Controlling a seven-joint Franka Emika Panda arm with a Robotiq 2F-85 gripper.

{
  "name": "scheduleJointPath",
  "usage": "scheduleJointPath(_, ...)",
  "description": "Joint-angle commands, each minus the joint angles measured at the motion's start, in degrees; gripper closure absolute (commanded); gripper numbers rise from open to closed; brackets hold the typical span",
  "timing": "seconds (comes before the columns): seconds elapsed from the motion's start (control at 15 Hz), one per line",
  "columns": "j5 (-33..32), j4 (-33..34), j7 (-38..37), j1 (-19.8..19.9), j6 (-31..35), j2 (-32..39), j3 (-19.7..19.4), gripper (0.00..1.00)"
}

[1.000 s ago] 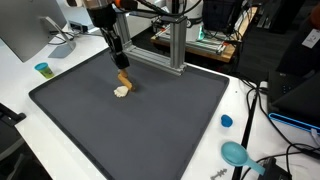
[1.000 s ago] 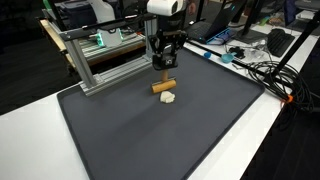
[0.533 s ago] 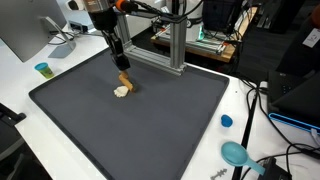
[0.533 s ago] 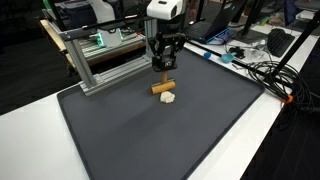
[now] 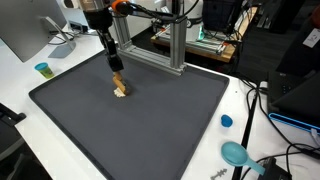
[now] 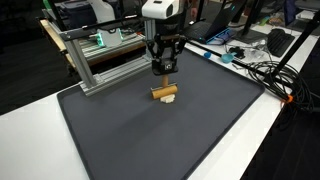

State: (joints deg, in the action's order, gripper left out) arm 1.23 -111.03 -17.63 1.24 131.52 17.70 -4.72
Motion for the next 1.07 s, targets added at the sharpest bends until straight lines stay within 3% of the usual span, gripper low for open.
scheduleJointPath(0.0, 0.76, 1.21, -1.63, 0.08, 0.09, 2.19, -0.35, 0.78)
scheduleJointPath(0.33, 2.02, 2.97, -2.61, 0.15, 6.7, 4.77, -0.29, 0.78)
scheduleJointPath(0.73, 1.39, 5.7, -5.49, -0.21, 8.37, 7.92, -1.22, 0.78)
scheduleJointPath(0.87, 1.97, 5.47, -4.51, -0.09, 9.88, 5.9, -0.8, 0.78)
scheduleJointPath(1.0, -1.62, 2.59, 3.32, -0.24, 1.89, -1.69, -0.29, 0.78)
